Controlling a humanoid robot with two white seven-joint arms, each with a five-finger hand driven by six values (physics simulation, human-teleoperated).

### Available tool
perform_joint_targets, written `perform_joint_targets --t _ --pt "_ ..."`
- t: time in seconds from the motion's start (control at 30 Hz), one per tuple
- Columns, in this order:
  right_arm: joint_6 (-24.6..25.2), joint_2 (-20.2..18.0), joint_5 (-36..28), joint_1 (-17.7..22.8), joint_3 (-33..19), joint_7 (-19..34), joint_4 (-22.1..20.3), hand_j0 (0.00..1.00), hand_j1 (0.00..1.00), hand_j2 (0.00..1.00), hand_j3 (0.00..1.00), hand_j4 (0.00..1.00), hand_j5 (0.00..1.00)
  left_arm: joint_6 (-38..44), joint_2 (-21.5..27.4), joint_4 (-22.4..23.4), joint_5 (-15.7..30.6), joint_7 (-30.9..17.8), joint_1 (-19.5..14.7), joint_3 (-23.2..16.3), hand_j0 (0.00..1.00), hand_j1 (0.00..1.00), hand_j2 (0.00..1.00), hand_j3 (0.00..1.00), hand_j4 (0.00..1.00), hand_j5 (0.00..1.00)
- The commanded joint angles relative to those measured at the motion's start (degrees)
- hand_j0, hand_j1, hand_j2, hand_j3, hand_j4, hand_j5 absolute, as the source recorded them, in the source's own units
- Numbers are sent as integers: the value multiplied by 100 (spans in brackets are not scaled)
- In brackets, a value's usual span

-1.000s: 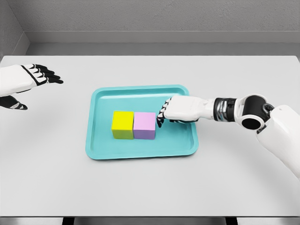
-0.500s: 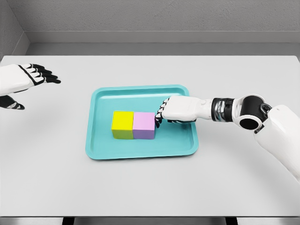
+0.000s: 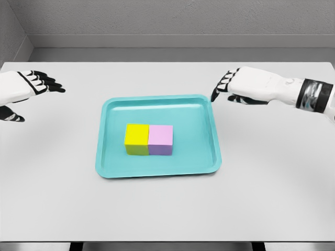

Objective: Push two cubes

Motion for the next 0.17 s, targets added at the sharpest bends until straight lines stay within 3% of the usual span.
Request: perform_joint_targets --t 0.0,0.03,0.13 --pt "16 -505 -416 18 -471 -10 194 94 94 94 94 94 94 12 17 8 33 3 0 22 100 100 100 100 100 100" --pt "16 -558 -416 70 -471 -10 282 98 98 98 98 98 98 12 8 8 33 3 9 13 100 100 100 100 100 100" --pt "16 -646 -407 325 -471 -1 344 99 99 99 99 99 99 12 17 17 33 3 0 22 100 100 100 100 100 100"
